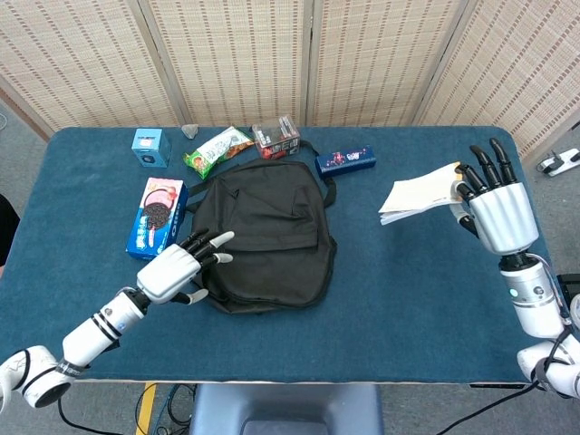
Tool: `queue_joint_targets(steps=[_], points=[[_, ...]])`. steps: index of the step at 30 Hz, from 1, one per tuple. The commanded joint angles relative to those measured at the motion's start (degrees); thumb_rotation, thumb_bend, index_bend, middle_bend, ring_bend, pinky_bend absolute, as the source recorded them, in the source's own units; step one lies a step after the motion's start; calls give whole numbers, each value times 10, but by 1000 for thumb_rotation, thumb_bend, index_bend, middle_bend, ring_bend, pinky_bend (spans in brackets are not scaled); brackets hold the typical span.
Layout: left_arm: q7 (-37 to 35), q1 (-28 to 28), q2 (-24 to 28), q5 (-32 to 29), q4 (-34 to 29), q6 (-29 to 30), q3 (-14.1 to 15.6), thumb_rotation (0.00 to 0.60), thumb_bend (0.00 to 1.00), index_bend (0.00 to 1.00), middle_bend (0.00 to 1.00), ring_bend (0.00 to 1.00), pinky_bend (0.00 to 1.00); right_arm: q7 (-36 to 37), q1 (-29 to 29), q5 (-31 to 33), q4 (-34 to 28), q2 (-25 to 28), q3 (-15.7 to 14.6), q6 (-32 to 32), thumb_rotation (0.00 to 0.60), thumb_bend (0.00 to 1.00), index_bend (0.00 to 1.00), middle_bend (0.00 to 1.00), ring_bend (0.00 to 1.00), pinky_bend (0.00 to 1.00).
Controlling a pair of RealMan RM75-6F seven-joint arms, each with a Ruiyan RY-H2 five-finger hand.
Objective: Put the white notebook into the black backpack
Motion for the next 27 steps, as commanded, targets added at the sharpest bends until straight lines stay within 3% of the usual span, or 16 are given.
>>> queue_joint_targets(steps=[1,27], points=[[14,-20,-19,-20,0,-22,-5,600,297,249,0,40,0,-7,-7,-1,-13,9,4,4,600,603,587,374,132,39],[162,-102,-99,-195,29,-167,4,600,297,128,0,39,0,-5,-28,-24,-32,15,6,2,600,604,587,373,140,39]])
